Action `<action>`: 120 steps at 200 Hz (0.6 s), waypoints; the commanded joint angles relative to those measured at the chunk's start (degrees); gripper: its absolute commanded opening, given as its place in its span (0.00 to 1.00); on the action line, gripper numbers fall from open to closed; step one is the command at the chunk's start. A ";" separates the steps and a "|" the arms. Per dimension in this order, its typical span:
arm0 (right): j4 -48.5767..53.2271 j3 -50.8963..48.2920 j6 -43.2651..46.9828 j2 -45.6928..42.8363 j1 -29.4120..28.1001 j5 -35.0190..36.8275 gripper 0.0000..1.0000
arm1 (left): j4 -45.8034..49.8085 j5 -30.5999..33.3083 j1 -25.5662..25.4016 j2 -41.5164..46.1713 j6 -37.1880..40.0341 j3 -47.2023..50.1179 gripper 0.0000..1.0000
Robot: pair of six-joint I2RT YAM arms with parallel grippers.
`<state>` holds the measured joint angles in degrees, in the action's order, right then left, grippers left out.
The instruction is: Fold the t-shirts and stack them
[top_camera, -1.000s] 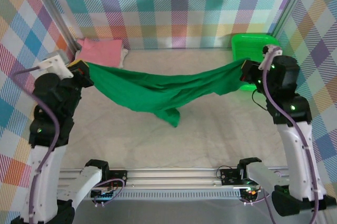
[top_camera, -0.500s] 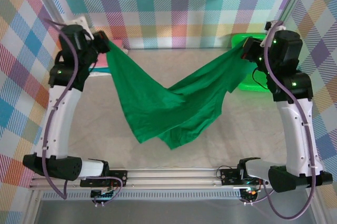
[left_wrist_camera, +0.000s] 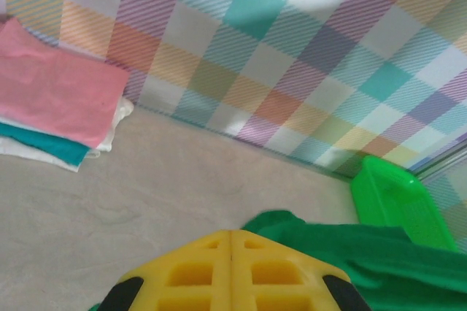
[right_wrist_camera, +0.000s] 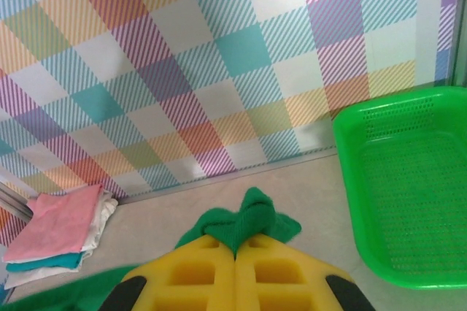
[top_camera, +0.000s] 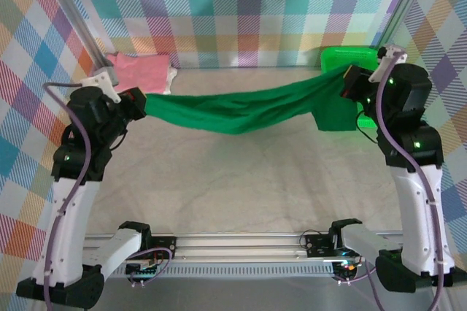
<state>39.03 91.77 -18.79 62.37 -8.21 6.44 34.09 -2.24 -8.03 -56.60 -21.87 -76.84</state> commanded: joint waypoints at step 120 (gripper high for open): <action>-9.26 -8.35 -3.12 13.31 0.39 -2.35 0.00 | -6.15 10.13 -0.28 -30.56 5.83 -0.50 0.64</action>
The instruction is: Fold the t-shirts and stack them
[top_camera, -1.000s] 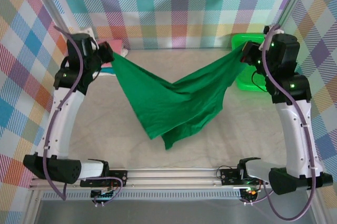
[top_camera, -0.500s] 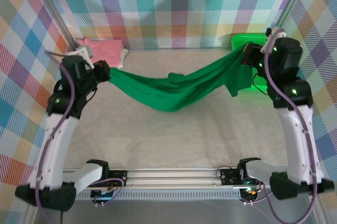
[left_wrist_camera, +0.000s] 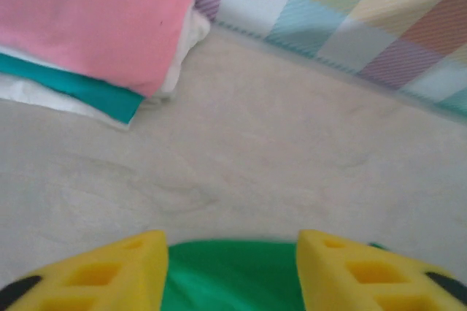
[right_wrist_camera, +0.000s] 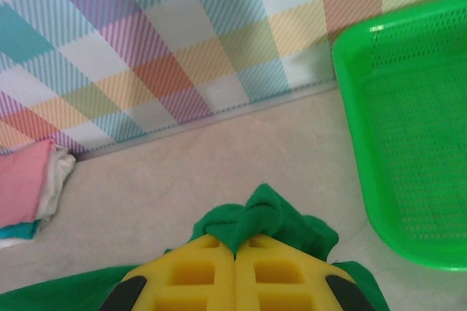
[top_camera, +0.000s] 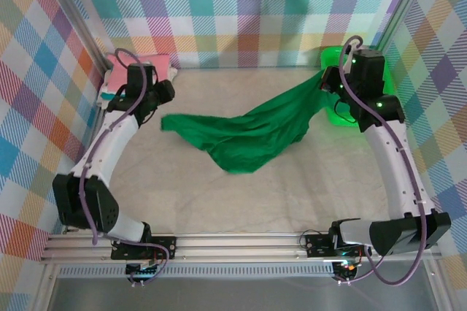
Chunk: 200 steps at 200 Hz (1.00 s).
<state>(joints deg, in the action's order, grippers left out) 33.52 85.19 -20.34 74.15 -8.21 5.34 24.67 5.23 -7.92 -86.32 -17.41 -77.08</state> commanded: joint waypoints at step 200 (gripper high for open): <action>-4.47 -3.39 -2.87 5.01 0.39 -3.39 0.00 | -12.54 -6.60 -41.70 -9.83 -6.02 23.09 0.57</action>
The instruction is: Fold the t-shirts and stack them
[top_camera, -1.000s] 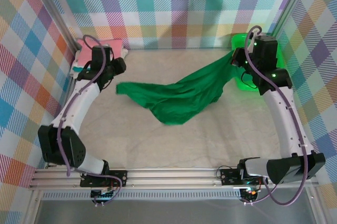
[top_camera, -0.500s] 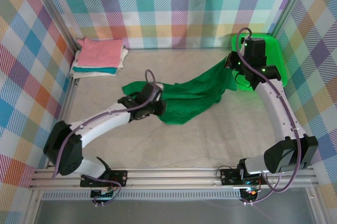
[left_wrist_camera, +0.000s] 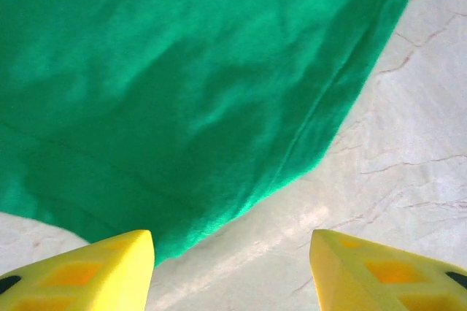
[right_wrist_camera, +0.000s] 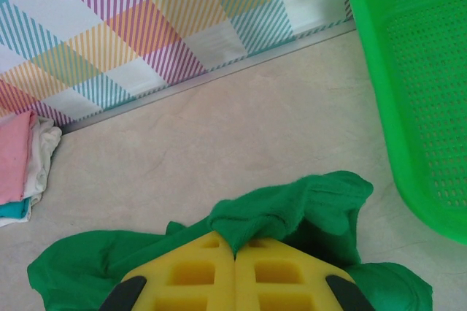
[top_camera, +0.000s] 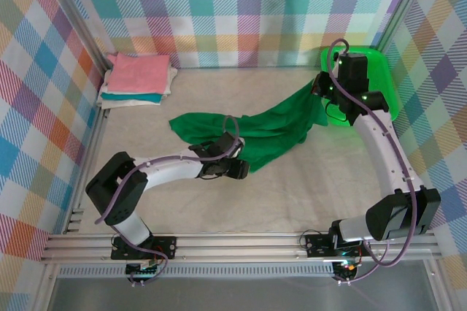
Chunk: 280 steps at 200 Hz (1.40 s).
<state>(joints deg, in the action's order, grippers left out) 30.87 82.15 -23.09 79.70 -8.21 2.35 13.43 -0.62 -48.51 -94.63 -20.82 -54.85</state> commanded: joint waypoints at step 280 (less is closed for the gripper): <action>3.70 -6.29 1.90 -14.46 0.43 -0.97 0.00 | -1.97 27.61 3.23 21.49 5.45 1.52 0.00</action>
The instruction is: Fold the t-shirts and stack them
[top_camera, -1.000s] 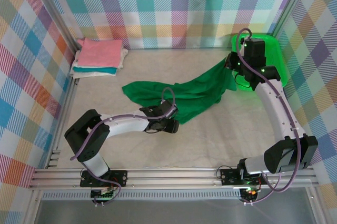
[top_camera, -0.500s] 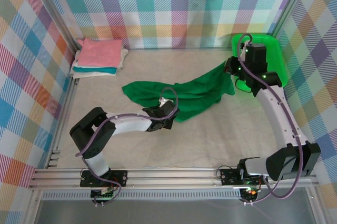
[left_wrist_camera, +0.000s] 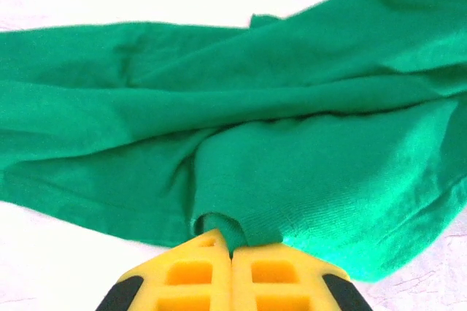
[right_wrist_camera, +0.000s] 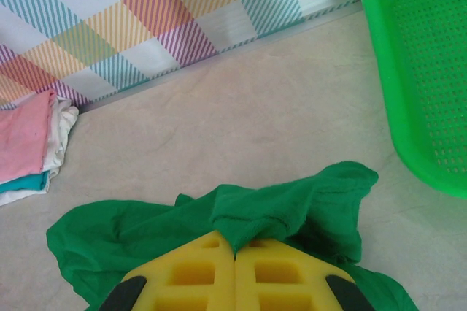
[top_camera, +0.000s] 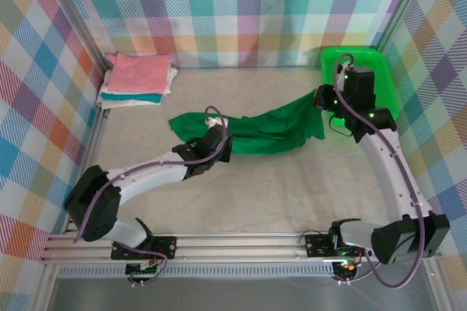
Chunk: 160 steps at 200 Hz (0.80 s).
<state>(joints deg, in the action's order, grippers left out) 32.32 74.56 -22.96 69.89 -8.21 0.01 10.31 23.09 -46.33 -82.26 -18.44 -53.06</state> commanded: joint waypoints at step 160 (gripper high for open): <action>28.25 32.47 0.09 -17.80 0.35 3.26 0.00 | 22.49 11.75 2.43 37.24 21.92 -28.96 0.00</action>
<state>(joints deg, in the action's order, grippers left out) 59.46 102.30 -22.24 47.81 -8.21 0.69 30.33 33.54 -44.40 -39.94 -1.67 -76.40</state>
